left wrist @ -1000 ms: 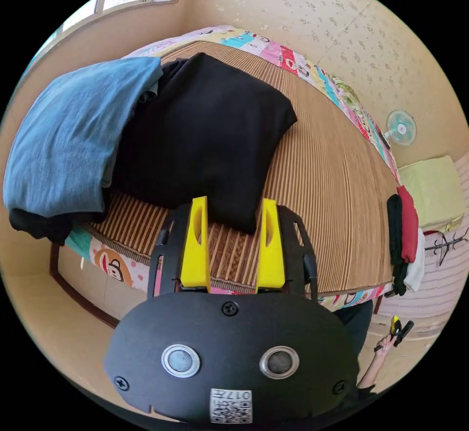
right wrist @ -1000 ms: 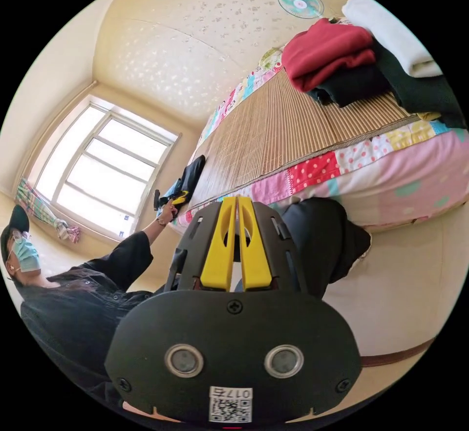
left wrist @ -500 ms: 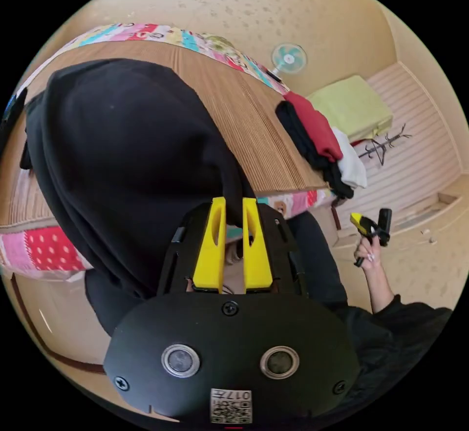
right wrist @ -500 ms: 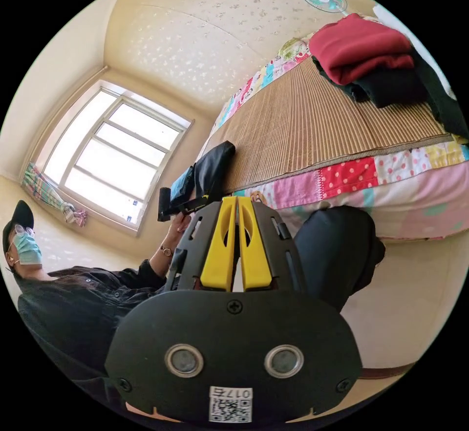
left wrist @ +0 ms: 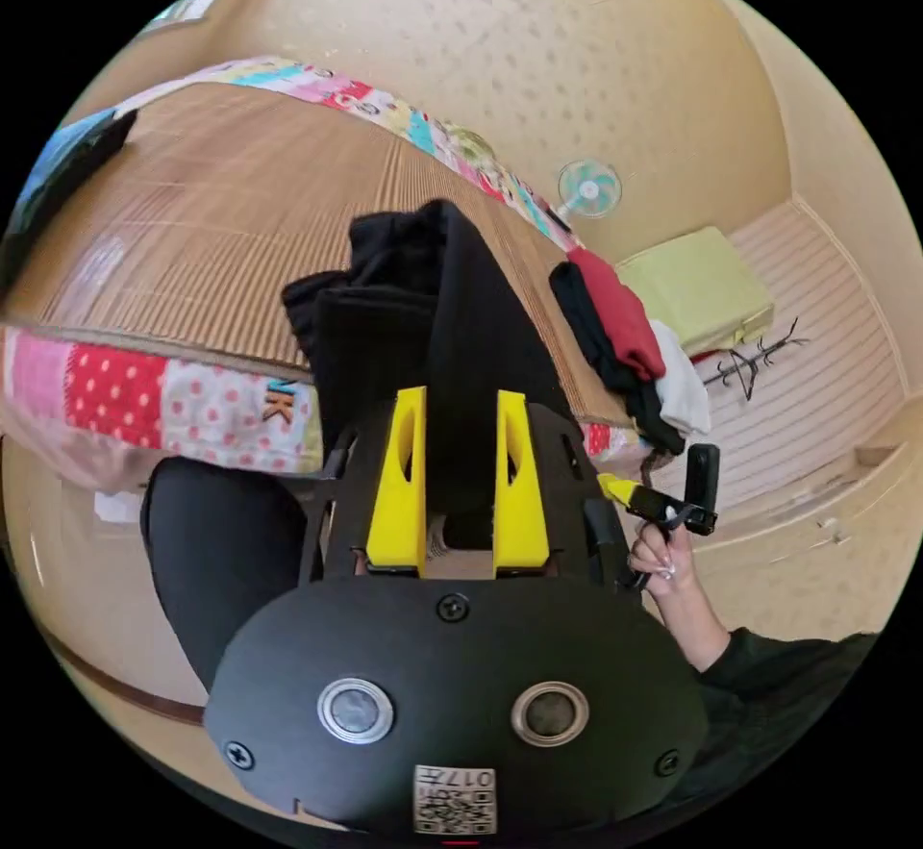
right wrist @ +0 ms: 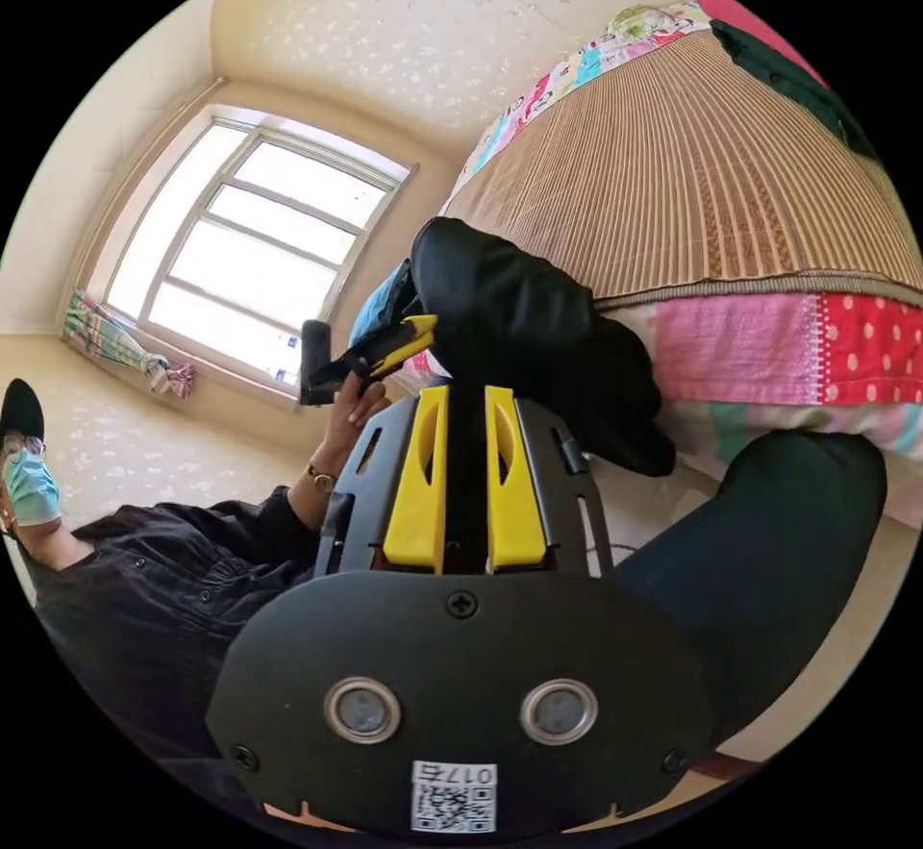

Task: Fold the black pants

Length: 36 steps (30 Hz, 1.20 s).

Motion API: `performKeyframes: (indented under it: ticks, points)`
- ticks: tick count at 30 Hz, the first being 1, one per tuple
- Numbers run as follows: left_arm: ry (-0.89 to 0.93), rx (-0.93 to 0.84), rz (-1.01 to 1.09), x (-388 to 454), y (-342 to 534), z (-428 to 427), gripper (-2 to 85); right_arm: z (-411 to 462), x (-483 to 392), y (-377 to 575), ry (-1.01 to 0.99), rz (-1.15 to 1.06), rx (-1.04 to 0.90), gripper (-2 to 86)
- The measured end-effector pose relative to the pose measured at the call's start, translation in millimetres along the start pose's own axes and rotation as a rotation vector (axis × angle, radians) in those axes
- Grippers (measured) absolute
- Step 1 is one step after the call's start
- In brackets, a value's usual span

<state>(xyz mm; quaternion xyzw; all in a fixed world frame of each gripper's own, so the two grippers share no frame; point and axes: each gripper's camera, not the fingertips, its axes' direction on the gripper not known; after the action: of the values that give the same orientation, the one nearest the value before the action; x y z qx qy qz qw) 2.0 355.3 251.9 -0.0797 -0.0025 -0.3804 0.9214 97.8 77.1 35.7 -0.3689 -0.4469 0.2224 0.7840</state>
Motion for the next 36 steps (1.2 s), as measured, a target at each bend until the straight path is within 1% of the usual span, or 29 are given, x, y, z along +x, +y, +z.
performKeyframes:
  ticks: [2,4,7,9,12,13,14,15,16,17,19,21,23,25,26,27,29,31,32,33,34,35,36]
  points:
    - [-0.046,-0.078,0.021,6.3,-21.6,32.1,8.2,3.5,-0.2,-2.6,-0.071,0.024,0.028,8.4]
    - [-0.053,-0.07,-0.005,13.8,-27.2,36.5,7.0,-2.1,-8.3,-8.5,-0.095,0.022,0.047,10.0]
    - [-0.107,-0.068,0.061,39.9,-16.0,29.0,6.3,-16.8,-40.3,-37.6,-0.042,-0.053,0.081,12.7]
    - [-0.137,-0.061,0.134,58.4,4.8,26.0,6.2,-14.0,-62.3,-70.5,0.018,-0.103,0.049,14.6]
    - [-0.139,-0.053,0.135,63.7,29.2,24.8,6.0,23.6,-88.4,-138.0,0.167,-0.135,-0.075,20.4]
    - [-0.137,-0.054,0.135,63.4,32.7,25.4,6.0,47.4,-93.0,-162.6,0.247,-0.134,-0.124,22.7]
    - [-0.137,-0.063,0.138,63.0,39.0,26.9,5.9,74.0,-94.3,-183.7,0.316,-0.131,-0.173,23.3]
    - [-0.136,-0.077,0.14,62.6,44.3,28.5,6.0,87.5,-93.1,-192.7,0.344,-0.122,-0.198,23.6]
    - [-0.136,-0.085,0.142,62.5,46.5,29.1,6.0,114.6,-84.7,-207.8,0.389,-0.079,-0.258,22.8]
    - [-0.136,-0.098,0.147,62.2,50.3,29.1,6.0,139.9,-66.8,-217.6,0.446,0.012,-0.342,20.7]
    - [-0.132,-0.122,0.15,59.8,54.7,26.7,6.1,158.5,-36.4,-220.5,0.489,0.144,-0.401,16.4]
    - [-0.112,-0.139,0.096,44.6,59.1,13.2,6.6,146.5,-16.7,-213.5,0.393,0.203,-0.34,13.4]
    - [-0.054,-0.113,0.041,24.7,62.6,-14.3,6.9,104.1,2.5,-195.2,0.105,0.253,-0.224,10.9]
    - [0.046,-0.032,-0.029,-0.3,68.0,-58.2,6.9,75.8,14.2,-174.7,-0.094,0.262,-0.194,9.8]
    - [0.144,0.044,-0.065,-15.7,71.6,-90.6,7.5,58.2,13.2,-158.7,-0.158,0.224,-0.17,9.3]
    - [0.23,0.125,-0.092,-26.5,73.8,-121.5,10.0,50.0,11.1,-150.3,-0.183,0.201,-0.159,9.1]
    - [0.269,0.179,-0.087,-26.0,70.0,-151.8,12.6,18.8,-8.0,-111.8,-0.263,0.12,-0.085,8.5]
    - [0.29,0.08,-0.058,-11.9,56.0,-151.6,15.3,1.5,-29.5,-82.3,-0.33,0.055,-0.019,8.4]
    - [0.36,-0.022,-0.042,-1.1,48.2,-140.1,17.0,-8.1,-44.1,-65.2,-0.398,0.008,0.003,8.4]
    - [0.444,-0.074,-0.057,6.2,47.3,-131.6,18.6,-13.0,-52.5,-57.4,-0.433,-0.029,0.006,8.4]
    - [0.491,-0.07,-0.067,8.9,49.1,-130.9,18.7,-28.5,-67.3,-41.6,-0.497,-0.102,0.05,8.4]
    - [0.598,-0.043,-0.021,16.6,54.5,-136.3,18.9,-44.4,-77.7,-31.7,-0.549,-0.166,0.052,8.5]
    - [0.657,0.001,0.009,27.0,60.3,-148.4,18.7,-51.7,-83.1,-28.5,-0.559,-0.205,0.039,8.5]
